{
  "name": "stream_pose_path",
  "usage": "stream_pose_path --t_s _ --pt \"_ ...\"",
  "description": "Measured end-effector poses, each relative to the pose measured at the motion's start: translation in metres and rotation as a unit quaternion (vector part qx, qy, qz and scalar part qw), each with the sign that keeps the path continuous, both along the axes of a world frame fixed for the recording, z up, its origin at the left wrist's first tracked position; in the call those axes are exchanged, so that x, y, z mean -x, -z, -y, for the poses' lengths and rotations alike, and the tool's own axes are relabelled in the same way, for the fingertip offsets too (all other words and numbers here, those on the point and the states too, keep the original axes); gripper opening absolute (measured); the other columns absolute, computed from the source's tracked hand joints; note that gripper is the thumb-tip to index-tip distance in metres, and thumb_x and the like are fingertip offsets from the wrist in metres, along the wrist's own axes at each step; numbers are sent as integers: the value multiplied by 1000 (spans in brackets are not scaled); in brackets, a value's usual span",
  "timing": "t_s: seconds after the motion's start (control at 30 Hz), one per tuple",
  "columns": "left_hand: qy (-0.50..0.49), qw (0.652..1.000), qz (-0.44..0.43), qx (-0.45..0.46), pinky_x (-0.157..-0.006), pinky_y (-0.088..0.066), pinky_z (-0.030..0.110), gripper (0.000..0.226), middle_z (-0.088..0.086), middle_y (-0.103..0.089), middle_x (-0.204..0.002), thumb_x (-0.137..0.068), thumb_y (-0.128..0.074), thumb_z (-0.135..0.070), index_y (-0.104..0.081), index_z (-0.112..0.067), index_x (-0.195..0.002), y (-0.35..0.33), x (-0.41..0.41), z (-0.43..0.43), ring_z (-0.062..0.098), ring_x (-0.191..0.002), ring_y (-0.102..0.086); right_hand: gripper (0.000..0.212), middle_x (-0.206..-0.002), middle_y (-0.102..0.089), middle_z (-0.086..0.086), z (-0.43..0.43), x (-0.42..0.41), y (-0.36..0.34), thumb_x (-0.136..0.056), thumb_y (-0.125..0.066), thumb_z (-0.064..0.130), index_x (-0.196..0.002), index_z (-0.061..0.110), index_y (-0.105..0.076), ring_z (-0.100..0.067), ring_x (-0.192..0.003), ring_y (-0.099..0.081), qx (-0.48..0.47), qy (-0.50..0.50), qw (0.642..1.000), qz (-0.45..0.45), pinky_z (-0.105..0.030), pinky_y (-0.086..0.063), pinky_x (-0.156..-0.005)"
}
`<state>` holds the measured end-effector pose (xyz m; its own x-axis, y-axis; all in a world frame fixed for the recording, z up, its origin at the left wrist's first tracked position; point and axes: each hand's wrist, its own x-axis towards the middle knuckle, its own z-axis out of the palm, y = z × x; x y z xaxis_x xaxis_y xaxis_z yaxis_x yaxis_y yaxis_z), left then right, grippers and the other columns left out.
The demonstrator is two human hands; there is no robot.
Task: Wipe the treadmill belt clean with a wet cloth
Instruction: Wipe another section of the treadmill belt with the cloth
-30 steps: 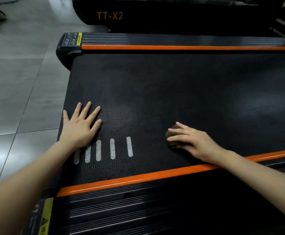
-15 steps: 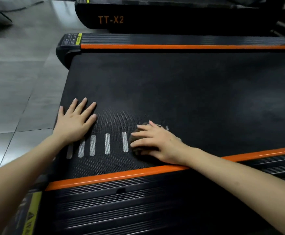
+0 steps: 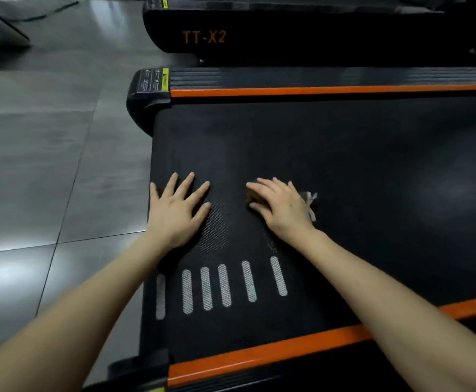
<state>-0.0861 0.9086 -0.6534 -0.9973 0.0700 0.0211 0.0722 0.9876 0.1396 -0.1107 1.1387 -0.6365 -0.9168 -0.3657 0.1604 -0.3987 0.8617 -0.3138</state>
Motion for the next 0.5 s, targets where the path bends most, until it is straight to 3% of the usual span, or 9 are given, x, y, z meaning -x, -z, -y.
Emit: stream_pose_path --t_s 0.07,0.13,0.2,0.27,0.33,0.47,0.5 --pt "6 1000 1 -12 -113 -1 58 78 -1 -15 -159 -78 2 -65 -23 -40 -147 2 3 1 28 -146 -4 47 -130 -59 -6 -6 -41 0 -87 -48 39 -130 20 -53 -33 -121 -53 -8 -58 996 -65 -52 -37 -102" --pt "12 1000 3 -21 -113 1 57 78 0 -13 -159 -79 3 -63 -22 -37 -148 2 0 -1 29 -146 -1 48 -132 -57 -2 -18 -85 -2 -85 -47 39 -130 21 -46 -28 -122 -53 -24 -121 990 -62 -46 -39 -104" --pt "14 1000 6 -24 -114 2 57 77 0 -12 -159 -80 4 -60 -21 -34 -149 1 -4 -3 30 -146 0 47 -137 -52 2 -26 -103 -7 -85 -56 35 -129 23 -43 -22 -129 -46 -28 -171 984 -38 -42 -33 -110" --pt "17 999 10 -26 -113 2 57 76 1 -12 -159 -82 4 -58 -22 -33 -149 -1 -6 -4 30 -146 -1 51 -137 -53 1 -27 -90 -8 -79 -71 27 -124 23 -47 -23 -128 -47 -37 -191 981 -26 -45 -35 -108" --pt "21 999 12 -25 -113 2 57 76 2 -12 -159 -82 4 -57 -21 -33 -149 -2 -6 -2 31 -146 0 46 -133 -56 -2 -17 -60 -5 -77 -73 22 -119 21 -55 -27 -125 -50 -38 -152 987 -17 -52 -40 -103" --pt "27 999 15 -29 -113 -1 58 73 3 -18 -158 -85 -1 -57 -26 -31 -148 -2 -5 0 32 -146 -5 33 -132 -57 -4 18 -9 -8 -82 -70 23 -114 18 -66 -33 -129 -45 55 77 995 18 -56 -36 -104" --pt "27 999 14 -33 -113 -3 58 71 4 -21 -157 -85 -4 -57 -29 -31 -147 -3 -4 0 32 -146 -8 33 -132 -57 -5 23 -14 -6 -83 -68 26 -115 19 -66 -33 -129 -45 60 93 994 14 -56 -34 -106"
